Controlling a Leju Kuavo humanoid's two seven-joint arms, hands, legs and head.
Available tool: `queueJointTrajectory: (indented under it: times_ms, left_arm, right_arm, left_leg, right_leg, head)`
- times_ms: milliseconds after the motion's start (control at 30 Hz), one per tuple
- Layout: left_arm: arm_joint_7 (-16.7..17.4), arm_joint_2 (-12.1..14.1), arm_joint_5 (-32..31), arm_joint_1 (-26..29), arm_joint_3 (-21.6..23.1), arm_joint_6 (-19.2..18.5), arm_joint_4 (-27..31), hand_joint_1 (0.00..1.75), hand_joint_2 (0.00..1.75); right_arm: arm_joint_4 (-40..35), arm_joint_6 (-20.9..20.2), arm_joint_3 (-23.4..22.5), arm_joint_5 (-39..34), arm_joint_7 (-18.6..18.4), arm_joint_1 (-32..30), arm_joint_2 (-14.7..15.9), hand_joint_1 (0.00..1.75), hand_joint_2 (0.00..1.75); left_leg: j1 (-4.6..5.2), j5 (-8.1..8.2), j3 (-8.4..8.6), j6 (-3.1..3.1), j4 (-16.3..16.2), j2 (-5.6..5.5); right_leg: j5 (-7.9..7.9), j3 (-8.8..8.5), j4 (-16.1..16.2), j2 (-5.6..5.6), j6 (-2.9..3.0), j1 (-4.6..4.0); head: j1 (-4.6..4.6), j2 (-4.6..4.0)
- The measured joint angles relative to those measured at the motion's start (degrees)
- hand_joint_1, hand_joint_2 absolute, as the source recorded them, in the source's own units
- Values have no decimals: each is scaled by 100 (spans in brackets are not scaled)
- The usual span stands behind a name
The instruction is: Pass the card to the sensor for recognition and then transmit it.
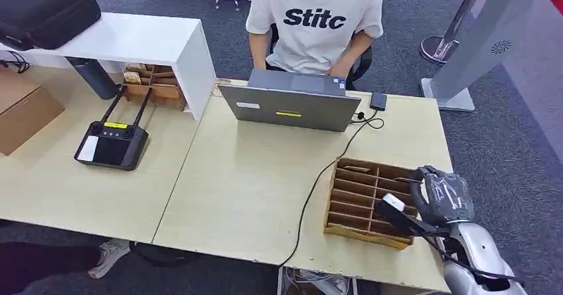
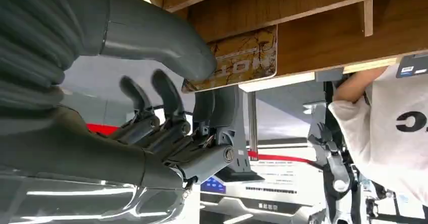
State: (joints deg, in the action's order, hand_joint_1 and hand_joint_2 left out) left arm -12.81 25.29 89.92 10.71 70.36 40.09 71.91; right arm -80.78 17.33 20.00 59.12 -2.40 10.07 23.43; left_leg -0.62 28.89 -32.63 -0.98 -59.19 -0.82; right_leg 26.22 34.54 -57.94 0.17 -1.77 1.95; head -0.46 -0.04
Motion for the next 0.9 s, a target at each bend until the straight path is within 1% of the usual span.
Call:
queueJointTrajectory:
  times_ms: [467, 533, 633, 767, 900]
  left_arm:
    - [0, 0, 2, 2, 0, 0, 0, 0, 175]
    - [0, 2, 0, 1, 0, 0, 0, 0, 175]
    - [-13, 0, 2, -1, 0, -20, 0, 0, 175]
    - [-63, 0, 2, 0, 0, -52, 0, 0, 175]
    - [-98, -2, 2, 2, 0, -52, 0, 0, 175]
  right_arm:
    - [0, 37, -81, -15, 70, -15, -26, 175, 175]
    - [-2, 145, -81, 39, 98, -9, -28, 175, 175]
    - [-94, 428, -105, 63, 142, 68, -28, 175, 175]
    - [-519, 748, -263, 68, 192, 301, -26, 175, 175]
    - [-972, 824, -457, 35, 212, 478, -26, 175, 175]
  left_leg:
    - [0, 0, -1, 0, 0, 0]
    - [0, 0, -2, 0, 0, 0]
    - [0, 0, -2, 0, 0, 0]
    - [0, -2, 1, 0, 0, 1]
    - [0, -2, 2, -1, 0, 1]
  right_leg:
    - [0, 0, 0, 0, 0, 0]
    - [0, 0, -1, 0, 0, 0]
    - [-1, 0, -1, 1, 0, 1]
    - [-1, 0, -1, 1, 0, 0]
    - [-1, -1, -1, 1, 0, 0]
  head:
    - [0, 0]
    - [0, 0]
    - [0, 0]
    - [2, 0]
    - [0, 0]
